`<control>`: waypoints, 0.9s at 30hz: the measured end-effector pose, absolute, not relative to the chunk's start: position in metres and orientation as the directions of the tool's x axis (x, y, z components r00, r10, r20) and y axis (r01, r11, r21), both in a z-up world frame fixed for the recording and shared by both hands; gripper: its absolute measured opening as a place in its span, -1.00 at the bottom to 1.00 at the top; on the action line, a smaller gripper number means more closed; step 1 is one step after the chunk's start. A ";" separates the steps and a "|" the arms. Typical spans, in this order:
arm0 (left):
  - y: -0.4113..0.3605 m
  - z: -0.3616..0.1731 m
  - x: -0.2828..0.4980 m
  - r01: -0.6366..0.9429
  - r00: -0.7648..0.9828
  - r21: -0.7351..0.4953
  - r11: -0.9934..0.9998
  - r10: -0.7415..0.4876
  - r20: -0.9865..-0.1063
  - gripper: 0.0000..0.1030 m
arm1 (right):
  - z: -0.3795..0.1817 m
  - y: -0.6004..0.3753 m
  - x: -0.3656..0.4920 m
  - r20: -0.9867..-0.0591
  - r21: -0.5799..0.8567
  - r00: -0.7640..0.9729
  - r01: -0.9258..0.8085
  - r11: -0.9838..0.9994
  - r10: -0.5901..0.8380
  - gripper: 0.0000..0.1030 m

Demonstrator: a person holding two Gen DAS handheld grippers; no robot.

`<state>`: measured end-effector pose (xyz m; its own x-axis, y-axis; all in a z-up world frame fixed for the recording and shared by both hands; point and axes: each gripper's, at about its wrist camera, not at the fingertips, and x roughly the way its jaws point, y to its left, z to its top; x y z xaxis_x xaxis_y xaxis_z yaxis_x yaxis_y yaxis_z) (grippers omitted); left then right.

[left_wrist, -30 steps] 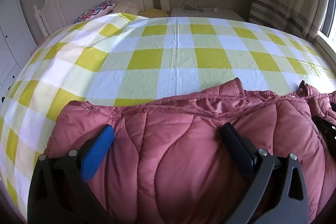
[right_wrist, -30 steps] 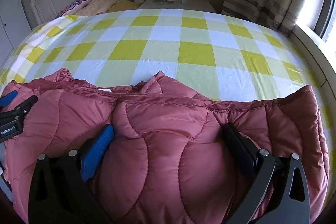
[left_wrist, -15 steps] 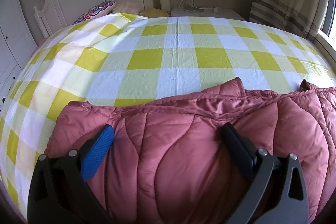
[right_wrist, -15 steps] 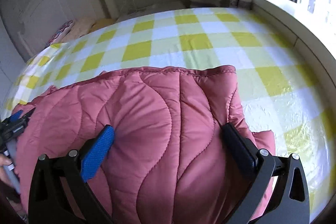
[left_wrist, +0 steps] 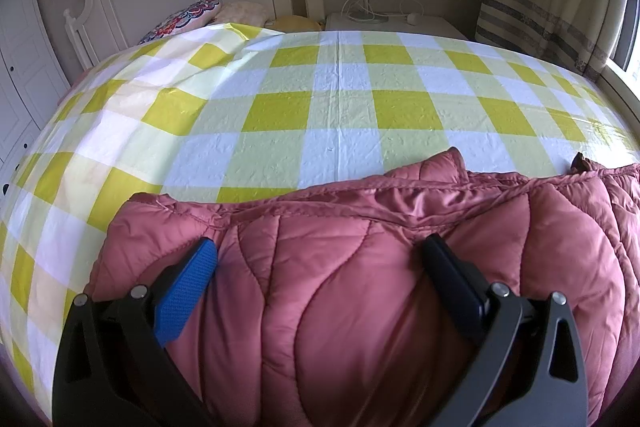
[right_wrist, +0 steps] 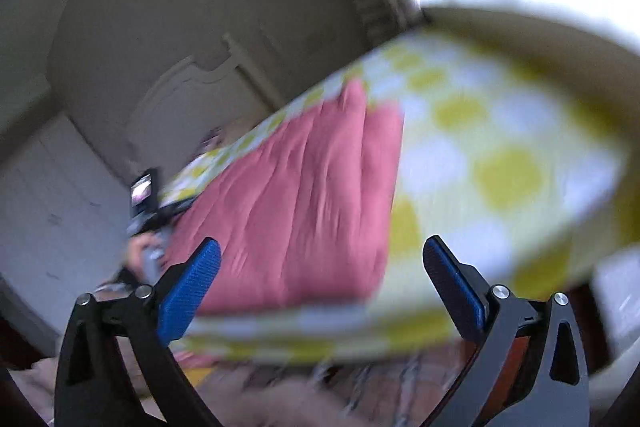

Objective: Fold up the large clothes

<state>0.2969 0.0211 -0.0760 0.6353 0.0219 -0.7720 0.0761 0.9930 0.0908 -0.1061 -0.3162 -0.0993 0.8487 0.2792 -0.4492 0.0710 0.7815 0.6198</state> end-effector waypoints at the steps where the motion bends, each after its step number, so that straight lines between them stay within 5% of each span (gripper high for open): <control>1: 0.021 -0.076 0.297 0.076 0.635 0.091 0.993 0.022 -0.772 0.96 | -0.113 -0.312 -0.110 -0.434 0.675 0.831 0.046 0.736 0.347 0.73; 5: 0.021 -0.076 0.297 0.076 0.635 0.091 0.993 0.022 -0.772 0.96 | -0.134 -0.287 -0.096 -0.433 0.727 0.773 -0.004 0.687 0.464 0.46; 17: 0.021 -0.076 0.296 0.073 0.634 0.088 0.993 0.022 -0.773 0.96 | -0.131 -0.260 -0.050 -0.464 0.706 0.766 0.016 0.708 0.445 0.47; 23: 0.021 -0.077 0.296 0.065 0.634 0.087 0.994 0.027 -0.773 0.96 | -0.125 -0.275 -0.019 -0.457 0.730 0.849 0.188 0.657 0.264 0.48; 27: 0.022 -0.077 0.297 0.058 0.635 0.088 0.994 0.031 -0.772 0.96 | -0.121 -0.249 0.025 -0.490 0.704 0.815 0.162 0.692 0.308 0.71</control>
